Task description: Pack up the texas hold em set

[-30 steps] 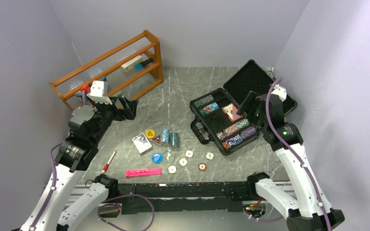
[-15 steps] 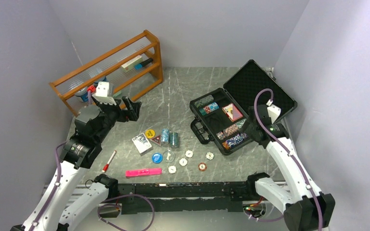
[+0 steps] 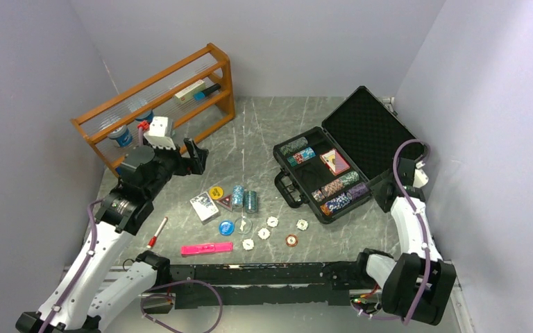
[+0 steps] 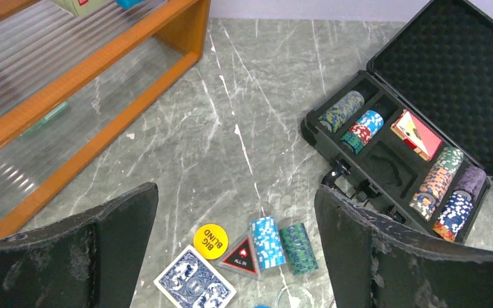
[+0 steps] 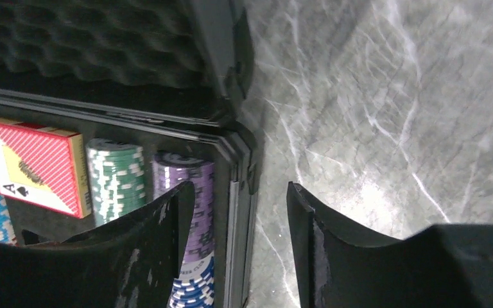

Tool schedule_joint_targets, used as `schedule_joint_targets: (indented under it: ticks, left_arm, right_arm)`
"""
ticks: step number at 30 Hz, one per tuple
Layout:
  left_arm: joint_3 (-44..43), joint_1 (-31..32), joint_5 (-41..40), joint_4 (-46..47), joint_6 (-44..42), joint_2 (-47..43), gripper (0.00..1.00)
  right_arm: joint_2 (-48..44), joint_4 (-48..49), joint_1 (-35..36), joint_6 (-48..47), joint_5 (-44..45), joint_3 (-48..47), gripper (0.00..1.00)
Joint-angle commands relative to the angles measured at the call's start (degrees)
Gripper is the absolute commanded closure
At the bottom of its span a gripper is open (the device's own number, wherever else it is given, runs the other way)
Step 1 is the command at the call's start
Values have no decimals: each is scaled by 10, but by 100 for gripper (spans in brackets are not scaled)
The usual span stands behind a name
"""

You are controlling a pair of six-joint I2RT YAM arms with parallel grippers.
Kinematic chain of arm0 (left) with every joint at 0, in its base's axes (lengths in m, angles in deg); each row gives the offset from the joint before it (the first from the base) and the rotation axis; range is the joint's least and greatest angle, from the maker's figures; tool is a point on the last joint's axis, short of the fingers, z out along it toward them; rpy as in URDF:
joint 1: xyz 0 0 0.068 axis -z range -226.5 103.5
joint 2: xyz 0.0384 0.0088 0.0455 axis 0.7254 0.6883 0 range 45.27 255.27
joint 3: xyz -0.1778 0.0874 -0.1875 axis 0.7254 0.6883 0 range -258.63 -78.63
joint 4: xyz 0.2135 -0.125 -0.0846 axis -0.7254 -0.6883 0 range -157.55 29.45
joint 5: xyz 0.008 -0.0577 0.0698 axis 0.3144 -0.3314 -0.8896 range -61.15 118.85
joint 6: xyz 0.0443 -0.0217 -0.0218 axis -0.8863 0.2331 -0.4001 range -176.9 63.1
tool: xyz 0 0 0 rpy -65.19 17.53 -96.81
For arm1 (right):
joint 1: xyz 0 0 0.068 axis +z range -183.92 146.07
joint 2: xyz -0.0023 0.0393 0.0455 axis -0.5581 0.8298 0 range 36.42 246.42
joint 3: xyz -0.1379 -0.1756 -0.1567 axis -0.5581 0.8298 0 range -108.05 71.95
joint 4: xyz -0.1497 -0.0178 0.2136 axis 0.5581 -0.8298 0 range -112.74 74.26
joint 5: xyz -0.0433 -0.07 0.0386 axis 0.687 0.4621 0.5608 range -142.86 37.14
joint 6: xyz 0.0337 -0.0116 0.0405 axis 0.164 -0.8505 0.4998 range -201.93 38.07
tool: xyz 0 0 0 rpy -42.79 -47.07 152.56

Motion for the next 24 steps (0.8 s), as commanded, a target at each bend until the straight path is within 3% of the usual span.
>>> schedule_joint_targets:
  ticks: [1,6,15,24]
  left_arm:
    - [4,-2,19,26,6,6,3]
    - [2,-2,8,18,8,21,5]
    - [8,-2,-4,13,-4,24,6]
    - [5,-1,-8,21,0,31,7]
  right_arm:
    - [8,84,-33,37,-47,37,46]
    - [38,110,-46,31,-40,43,62]
    - [81,149,-48,11,-86,52,68]
    - [150,229,-45,-4,-217,71,91]
